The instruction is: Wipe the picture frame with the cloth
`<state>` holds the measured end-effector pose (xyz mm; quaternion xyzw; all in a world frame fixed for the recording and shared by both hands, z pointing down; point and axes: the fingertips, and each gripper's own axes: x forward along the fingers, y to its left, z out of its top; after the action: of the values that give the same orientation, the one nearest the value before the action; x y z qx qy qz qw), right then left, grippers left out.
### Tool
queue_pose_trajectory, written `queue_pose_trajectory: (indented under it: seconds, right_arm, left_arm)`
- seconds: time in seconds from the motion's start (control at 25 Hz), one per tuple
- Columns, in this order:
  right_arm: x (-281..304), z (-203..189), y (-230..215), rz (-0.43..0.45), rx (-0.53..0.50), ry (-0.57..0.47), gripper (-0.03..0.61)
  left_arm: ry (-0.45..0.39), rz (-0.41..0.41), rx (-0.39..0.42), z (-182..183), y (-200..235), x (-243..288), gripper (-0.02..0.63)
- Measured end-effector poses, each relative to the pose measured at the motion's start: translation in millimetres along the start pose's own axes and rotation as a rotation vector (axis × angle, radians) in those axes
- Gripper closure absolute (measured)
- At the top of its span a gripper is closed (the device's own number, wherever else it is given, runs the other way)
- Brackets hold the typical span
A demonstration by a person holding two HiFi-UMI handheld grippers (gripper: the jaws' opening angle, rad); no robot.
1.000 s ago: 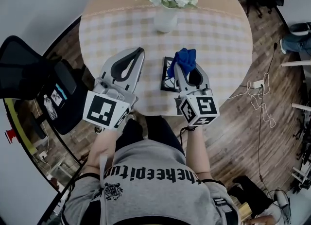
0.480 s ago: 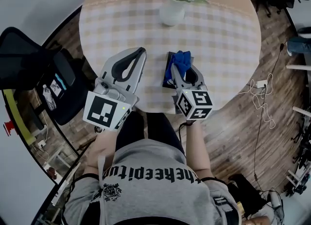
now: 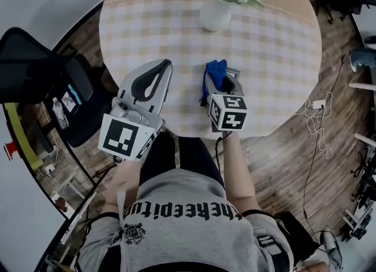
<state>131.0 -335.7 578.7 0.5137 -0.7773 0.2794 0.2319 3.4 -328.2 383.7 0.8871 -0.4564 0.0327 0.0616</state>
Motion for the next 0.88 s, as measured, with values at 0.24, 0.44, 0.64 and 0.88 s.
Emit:
queue_pose_trajectory:
  seconds: [0.24, 0.44, 0.64, 0.88]
  right_arm:
    - [17.3, -12.5, -2.0, -0.048, -0.061, 0.081, 0.426]
    - [21.0, -13.6, -4.5, -0.067, -0.086, 0.111, 0.43]
    - [15.5, -16.3, -15.9, -0.102, -0.093, 0.134, 0.431]
    - [6.2, -19.9, -35.5, -0.144, -0.087, 0.151, 0.432]
  left_arm:
    - [0.006, 0.025, -0.012, -5.1, 9.6, -4.3, 0.597]
    - [0.002, 0.029, -0.018, -4.1, 11.1, -4.4, 0.597]
    - [-0.003, 0.027, -0.018, -1.4, 10.6, -3.8, 0.597]
    - [-0.006, 0.011, -0.017, 0.2, 4.6, 0.6, 0.597]
